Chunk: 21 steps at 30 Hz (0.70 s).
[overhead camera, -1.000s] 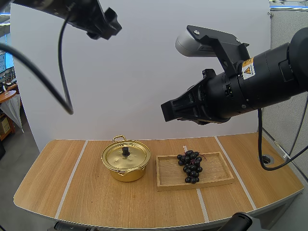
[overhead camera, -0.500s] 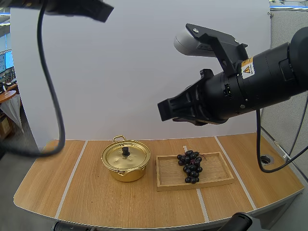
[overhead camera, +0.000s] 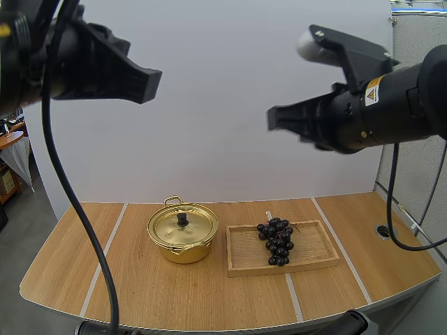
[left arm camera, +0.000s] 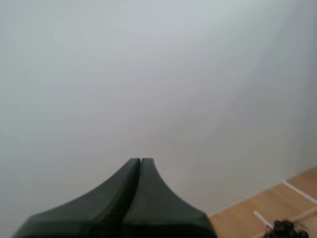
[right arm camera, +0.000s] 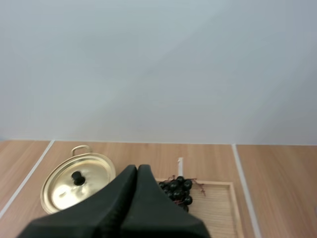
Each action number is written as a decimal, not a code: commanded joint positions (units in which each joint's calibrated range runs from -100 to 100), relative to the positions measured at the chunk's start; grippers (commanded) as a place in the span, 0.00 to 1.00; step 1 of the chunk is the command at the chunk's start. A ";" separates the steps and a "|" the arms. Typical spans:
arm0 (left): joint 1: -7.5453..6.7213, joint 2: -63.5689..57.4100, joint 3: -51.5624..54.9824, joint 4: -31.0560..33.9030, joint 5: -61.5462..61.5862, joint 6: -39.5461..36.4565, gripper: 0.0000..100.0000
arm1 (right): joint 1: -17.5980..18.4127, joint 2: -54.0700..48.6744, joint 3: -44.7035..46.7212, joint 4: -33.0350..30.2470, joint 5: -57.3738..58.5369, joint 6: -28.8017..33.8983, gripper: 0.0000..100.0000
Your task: Open the pot, put the pineapple inside, and close it
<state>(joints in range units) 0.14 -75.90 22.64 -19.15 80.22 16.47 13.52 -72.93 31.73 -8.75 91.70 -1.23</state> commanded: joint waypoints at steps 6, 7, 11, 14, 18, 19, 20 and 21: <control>-0.10 -10.28 21.39 17.62 -34.63 -27.22 0.00 | -4.94 -2.17 0.66 -13.30 -7.76 12.12 0.00; -0.10 -10.75 22.16 17.62 -35.30 -27.38 0.00 | -5.18 -2.93 1.11 -13.41 -8.11 12.24 0.00; -0.10 -11.68 25.50 17.62 -37.10 -28.28 0.00 | -5.87 -5.80 2.98 -13.96 -9.62 12.24 0.00; -0.10 -12.51 27.76 17.62 -37.98 -29.14 0.00 | -6.51 -9.43 5.49 -15.70 -12.38 12.24 0.00; -0.10 -12.55 29.53 17.74 -38.09 -30.16 0.00 | -8.81 -20.91 14.26 -18.34 -26.51 12.04 0.00; -0.10 -12.55 29.78 17.74 -38.09 -30.16 0.00 | -9.14 -22.01 15.20 -18.34 -27.66 12.04 0.00; -0.10 -12.66 30.06 17.74 -38.29 -30.05 0.00 | -9.61 -22.93 16.06 -18.06 -28.83 12.04 0.00; -0.10 -12.93 30.45 17.74 -38.51 -29.81 0.00 | -10.18 -23.73 16.84 -17.81 -29.86 12.04 0.00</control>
<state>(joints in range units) 0.14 -88.10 50.96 -1.73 43.73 -12.60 5.59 -89.57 43.80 -25.35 71.72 10.75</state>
